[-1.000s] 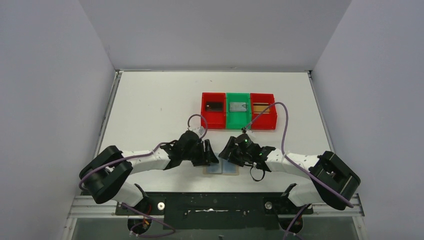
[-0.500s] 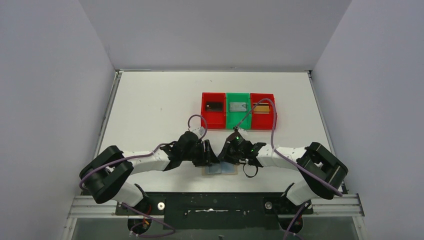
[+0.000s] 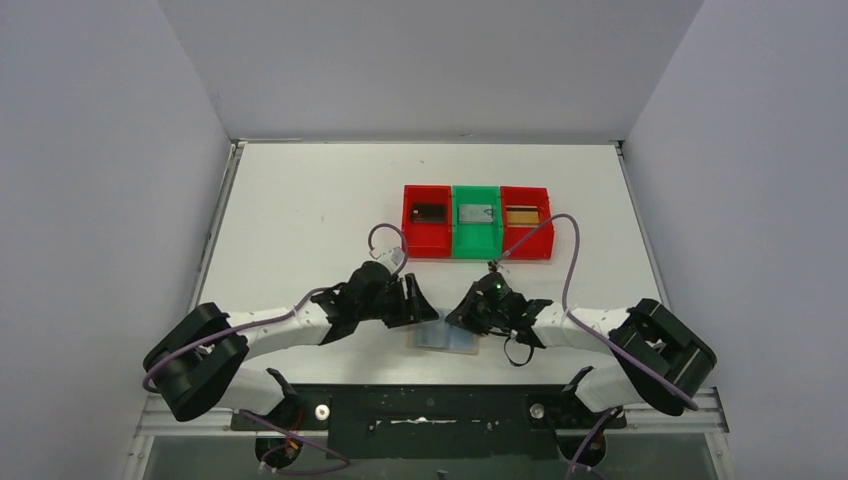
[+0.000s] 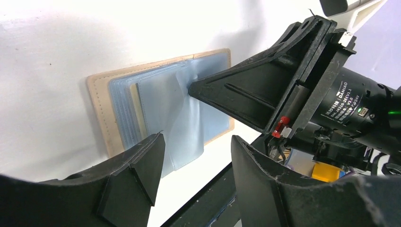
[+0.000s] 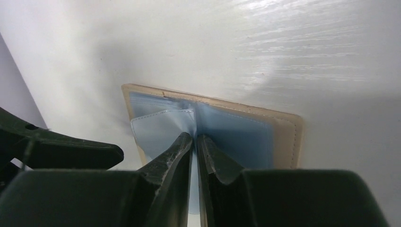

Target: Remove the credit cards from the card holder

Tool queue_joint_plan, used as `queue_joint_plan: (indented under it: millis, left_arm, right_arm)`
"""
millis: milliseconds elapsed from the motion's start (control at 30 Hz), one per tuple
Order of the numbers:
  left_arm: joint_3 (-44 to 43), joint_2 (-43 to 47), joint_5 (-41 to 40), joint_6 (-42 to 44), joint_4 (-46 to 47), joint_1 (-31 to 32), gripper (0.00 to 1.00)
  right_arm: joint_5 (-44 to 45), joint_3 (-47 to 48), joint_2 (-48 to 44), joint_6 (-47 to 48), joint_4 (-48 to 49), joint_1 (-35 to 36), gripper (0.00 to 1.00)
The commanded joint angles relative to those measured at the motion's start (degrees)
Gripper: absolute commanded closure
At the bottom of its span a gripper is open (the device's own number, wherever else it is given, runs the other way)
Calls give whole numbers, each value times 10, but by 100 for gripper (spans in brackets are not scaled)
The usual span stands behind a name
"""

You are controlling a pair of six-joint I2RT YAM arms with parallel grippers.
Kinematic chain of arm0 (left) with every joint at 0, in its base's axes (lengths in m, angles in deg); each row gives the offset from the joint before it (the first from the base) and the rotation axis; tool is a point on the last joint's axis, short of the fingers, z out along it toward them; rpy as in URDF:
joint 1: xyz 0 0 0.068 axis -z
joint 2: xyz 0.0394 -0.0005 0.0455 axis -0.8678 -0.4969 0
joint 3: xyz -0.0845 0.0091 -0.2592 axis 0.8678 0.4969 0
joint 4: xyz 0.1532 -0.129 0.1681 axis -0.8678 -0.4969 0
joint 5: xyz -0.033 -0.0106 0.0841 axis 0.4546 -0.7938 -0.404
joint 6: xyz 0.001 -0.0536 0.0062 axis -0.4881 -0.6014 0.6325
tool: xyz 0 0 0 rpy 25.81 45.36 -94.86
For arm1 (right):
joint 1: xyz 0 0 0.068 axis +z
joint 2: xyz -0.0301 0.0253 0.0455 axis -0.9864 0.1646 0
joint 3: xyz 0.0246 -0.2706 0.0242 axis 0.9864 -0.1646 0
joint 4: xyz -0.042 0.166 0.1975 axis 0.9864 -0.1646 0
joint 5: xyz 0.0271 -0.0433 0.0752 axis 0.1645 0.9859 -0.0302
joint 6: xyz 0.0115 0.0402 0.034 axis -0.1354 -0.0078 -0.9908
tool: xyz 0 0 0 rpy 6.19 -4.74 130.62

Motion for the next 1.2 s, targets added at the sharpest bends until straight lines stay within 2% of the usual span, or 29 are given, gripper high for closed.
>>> queue_joint_plan:
  millis: [0, 167, 267, 367, 433, 767, 967, 1167]
  left_arm:
    - [-8, 7, -10, 4, 1, -5, 47]
    - [-16, -25, 23, 11, 16, -4, 46]
    - [-32, -44, 17, 12, -9, -1, 47]
    - [-50, -18, -65, 15, -69, 15, 46]
    - [-42, 2, -79, 15, -76, 12, 42]
    - [-33, -29, 0, 33, -18, 8, 43]
    - [-32, -24, -2, 28, -15, 13, 45]
    - [-43, -63, 6, 29, -38, 19, 47]
  right_arm:
    - [-20, -42, -12, -33, 64, -21, 88]
    - [-52, -86, 0, -69, 139, -38, 86]
    - [-54, -108, 5, -84, 173, -41, 86]
    - [-52, -108, 7, -82, 160, -45, 87]
    - [-43, -103, 1, -77, 136, -46, 87]
    - [-21, -99, -10, -78, 98, -45, 86]
    - [-19, -99, -8, -79, 96, -46, 86]
    - [-20, -97, -6, -78, 96, -46, 85]
